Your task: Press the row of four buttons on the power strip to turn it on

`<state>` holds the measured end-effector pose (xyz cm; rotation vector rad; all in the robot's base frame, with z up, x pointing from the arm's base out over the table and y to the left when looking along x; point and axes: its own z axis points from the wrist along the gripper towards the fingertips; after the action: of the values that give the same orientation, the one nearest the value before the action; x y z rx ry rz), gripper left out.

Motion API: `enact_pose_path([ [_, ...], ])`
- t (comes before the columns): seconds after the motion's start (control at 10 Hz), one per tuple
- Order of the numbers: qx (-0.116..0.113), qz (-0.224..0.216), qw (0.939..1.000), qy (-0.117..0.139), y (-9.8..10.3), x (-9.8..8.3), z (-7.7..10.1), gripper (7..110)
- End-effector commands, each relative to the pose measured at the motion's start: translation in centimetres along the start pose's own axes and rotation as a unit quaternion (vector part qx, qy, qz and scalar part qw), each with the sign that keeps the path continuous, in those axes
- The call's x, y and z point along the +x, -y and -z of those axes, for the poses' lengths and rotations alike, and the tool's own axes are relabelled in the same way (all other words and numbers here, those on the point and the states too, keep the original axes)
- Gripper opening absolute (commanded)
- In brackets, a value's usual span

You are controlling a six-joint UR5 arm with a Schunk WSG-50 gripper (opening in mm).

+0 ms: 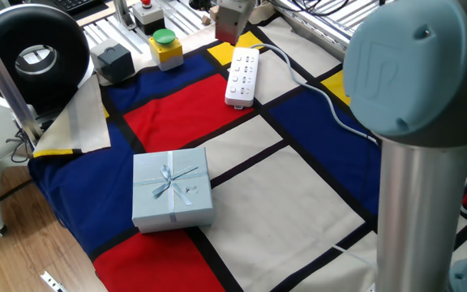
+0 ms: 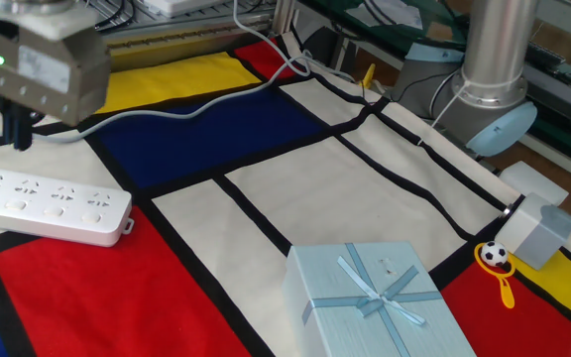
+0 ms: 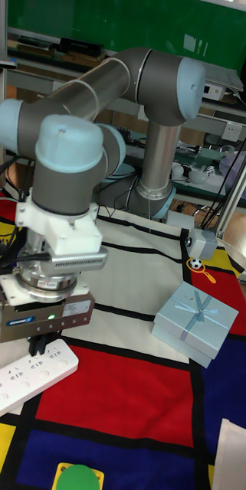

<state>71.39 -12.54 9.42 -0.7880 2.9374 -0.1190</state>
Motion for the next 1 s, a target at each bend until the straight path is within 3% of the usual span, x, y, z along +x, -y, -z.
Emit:
enact_pose_path([
  [0.0,-0.001,0.004,1.0000,0.000,1.1,0.7,-1.9,7],
  [0.3,-0.009,0.042,0.9990,-0.008,0.5,1.1,-2.2,7],
  [0.4,-0.031,0.059,0.9977,-0.008,-1.0,1.1,-2.4,7],
  [0.5,-0.044,0.075,0.9962,-0.007,-2.4,1.0,-2.4,22],
  [0.6,-0.035,0.087,0.9954,-0.022,-3.0,1.6,-2.2,22],
  [0.7,-0.019,0.120,0.9909,-0.058,-2.8,3.2,-2.0,22],
  [0.8,-0.034,0.161,0.9836,-0.073,-3.7,4.1,-2.0,22],
  [0.9,-0.075,0.202,0.9734,-0.076,-5.7,5.1,-1.8,44],
])
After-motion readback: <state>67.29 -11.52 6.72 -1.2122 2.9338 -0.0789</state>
